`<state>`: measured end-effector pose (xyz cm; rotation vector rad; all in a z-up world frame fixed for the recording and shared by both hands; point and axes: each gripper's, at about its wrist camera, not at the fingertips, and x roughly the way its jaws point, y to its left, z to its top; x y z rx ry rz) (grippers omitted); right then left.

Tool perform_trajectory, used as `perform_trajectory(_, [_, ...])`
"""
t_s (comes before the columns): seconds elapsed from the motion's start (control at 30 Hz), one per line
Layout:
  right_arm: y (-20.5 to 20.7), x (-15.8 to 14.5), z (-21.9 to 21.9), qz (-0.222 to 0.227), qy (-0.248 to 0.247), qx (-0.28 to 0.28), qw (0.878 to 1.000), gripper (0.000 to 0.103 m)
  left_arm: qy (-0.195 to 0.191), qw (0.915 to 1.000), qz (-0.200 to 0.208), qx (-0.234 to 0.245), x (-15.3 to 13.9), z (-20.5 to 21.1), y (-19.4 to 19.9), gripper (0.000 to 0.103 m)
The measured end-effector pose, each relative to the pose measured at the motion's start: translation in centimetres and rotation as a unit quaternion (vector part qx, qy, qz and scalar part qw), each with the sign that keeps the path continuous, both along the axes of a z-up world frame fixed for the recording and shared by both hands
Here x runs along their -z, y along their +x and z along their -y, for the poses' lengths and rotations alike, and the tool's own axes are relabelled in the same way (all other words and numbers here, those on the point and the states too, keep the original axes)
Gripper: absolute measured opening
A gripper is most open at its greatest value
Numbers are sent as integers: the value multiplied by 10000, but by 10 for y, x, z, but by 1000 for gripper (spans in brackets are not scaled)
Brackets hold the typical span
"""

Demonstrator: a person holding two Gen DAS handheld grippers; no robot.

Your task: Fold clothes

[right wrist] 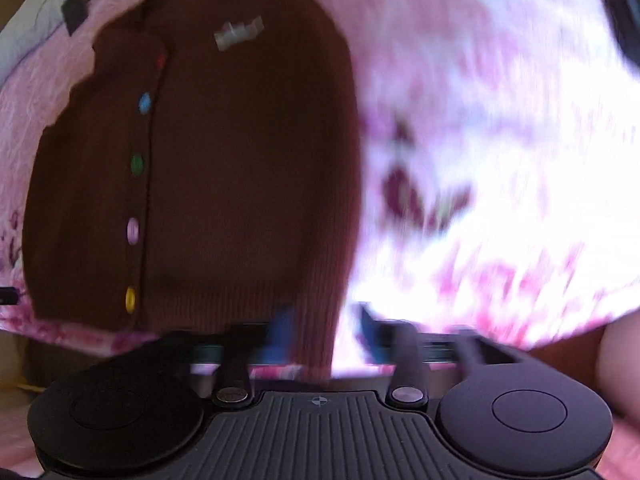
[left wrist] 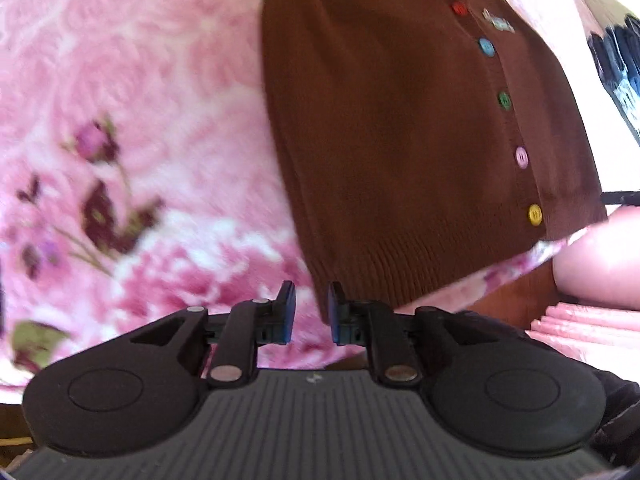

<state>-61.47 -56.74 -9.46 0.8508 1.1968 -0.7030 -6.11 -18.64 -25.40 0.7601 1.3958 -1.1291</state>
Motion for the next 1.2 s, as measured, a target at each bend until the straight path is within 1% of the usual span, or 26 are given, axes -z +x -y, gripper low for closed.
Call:
perform_trajectory(0.03, [8, -8, 10, 87, -155, -82, 9998, 64, -61, 10000, 60, -48, -5, 4, 8, 15])
perform_trajectory(0.13, [35, -26, 44, 354, -550, -232, 9976, 64, -333, 9988, 309, -193, -22, 30, 23, 21])
perform_trajectory(0.2, [55, -26, 75, 616, -583, -349, 9958, 64, -537, 9973, 411, -275, -27, 57, 31, 27])
perform_trajectory(0.33, [95, -24, 136, 1107, -652, -654, 9896, 64, -955, 9937, 570, -167, -29, 123, 37, 30])
perform_trajectory(0.4, [119, -16, 166, 1189, -710, -951, 9858, 64, -1087, 9920, 633, -66, -22, 160, 39, 33])
perform_trajectory(0.43, [129, -10, 180, 1240, -750, -1115, 9831, 64, -1176, 9905, 714, 58, -20, 179, 38, 33])
perform_trajectory(0.5, [149, 2, 206, 1344, -832, -1446, 9768, 64, -1374, 9859, 894, 337, -15, 218, 38, 37])
perform_trajectory(0.63, [188, 22, 251, 1378, -1152, -2175, 9594, 64, -1666, 9755, 1242, 724, 0, 286, 41, 37])
perform_trajectory(0.73, [218, 37, 279, 1422, -1332, -2544, 9473, 64, -1724, 9716, 1304, 968, 25, 323, 51, 37])
perform_trajectory(0.8, [233, 49, 292, 1369, -1394, -2796, 9400, 64, -1756, 9688, 1337, 1131, 42, 348, 58, 37])
perform_trajectory(0.87, [250, 64, 301, 1174, -1520, -3108, 9309, 64, -1682, 9695, 1244, 1277, 61, 363, 63, 35])
perform_trajectory(0.9, [257, 71, 305, 1088, -1549, -3194, 9285, 64, -1617, 9699, 1191, 1380, 69, 366, 63, 30])
perform_trajectory(0.93, [261, 79, 309, 1040, -1499, -3220, 9290, 64, -1552, 9691, 1202, 1495, 75, 367, 63, 24])
perform_trajectory(0.97, [265, 87, 316, 1034, -1350, -3193, 9323, 53, -1563, 9679, 1220, 1541, 75, 365, 63, 15])
perform_trajectory(1.0, [267, 93, 320, 982, -1111, -3146, 9376, 37, -1593, 9668, 1237, 1571, 73, 362, 63, 6])
perform_trajectory(1.03, [265, 91, 320, 983, -1026, -3064, 9412, 25, -1623, 9656, 1253, 1600, 71, 359, 64, 6])
perform_trajectory(1.07, [263, 88, 320, 989, -956, -2979, 9447, 5, -1707, 9631, 1333, 1596, 64, 357, 65, 5])
perform_trajectory(1.1, [261, 84, 320, 995, -885, -2893, 9479, 5, -1805, 9602, 1428, 1583, 56, 356, 67, 5])
perform_trajectory(1.2, [261, 52, 314, 1028, -1291, -3034, 9385, 5, -2157, 9516, 1535, 1563, 30, 367, 79, 5])
